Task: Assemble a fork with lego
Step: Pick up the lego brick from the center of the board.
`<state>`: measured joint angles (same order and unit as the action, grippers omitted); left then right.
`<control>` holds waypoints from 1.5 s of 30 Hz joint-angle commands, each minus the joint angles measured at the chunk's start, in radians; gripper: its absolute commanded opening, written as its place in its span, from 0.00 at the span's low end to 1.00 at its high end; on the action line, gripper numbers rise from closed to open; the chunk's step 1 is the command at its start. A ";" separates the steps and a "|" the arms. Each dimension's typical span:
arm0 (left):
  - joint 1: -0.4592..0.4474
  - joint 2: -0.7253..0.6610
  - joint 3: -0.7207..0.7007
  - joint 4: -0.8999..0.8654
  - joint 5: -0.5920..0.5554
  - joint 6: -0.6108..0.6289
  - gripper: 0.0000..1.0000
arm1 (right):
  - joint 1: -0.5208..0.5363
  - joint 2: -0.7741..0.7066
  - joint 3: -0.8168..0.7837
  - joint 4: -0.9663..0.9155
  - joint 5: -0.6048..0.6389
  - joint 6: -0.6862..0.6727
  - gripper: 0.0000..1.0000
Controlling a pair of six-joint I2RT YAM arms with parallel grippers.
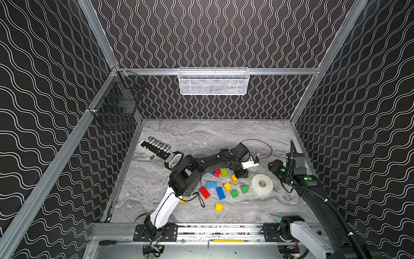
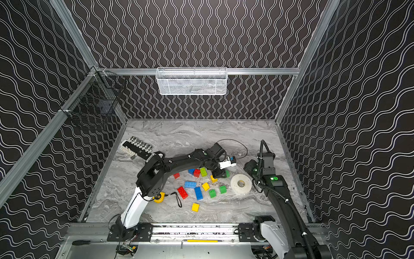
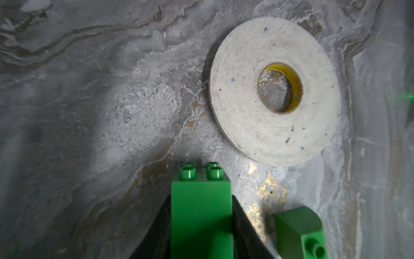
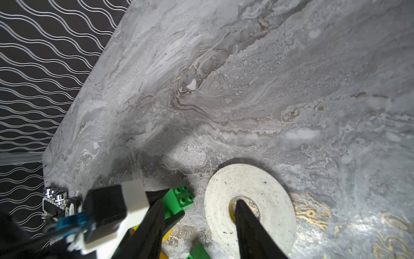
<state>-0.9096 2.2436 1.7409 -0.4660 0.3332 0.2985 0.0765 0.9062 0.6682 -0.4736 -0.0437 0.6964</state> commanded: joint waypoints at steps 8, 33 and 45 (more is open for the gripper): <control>0.038 -0.313 -0.214 0.296 0.061 -0.140 0.12 | -0.028 -0.040 0.036 0.050 -0.180 -0.082 0.58; 0.029 -0.436 -0.267 0.273 0.138 -0.127 0.11 | -0.032 0.193 0.160 0.071 -0.889 -0.212 0.57; 0.025 -0.425 -0.263 0.271 0.153 -0.122 0.10 | -0.004 0.244 0.171 0.089 -0.883 -0.183 0.40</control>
<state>-0.8841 1.8145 1.4681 -0.1959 0.4671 0.1646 0.0666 1.1473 0.8268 -0.3866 -0.9157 0.5106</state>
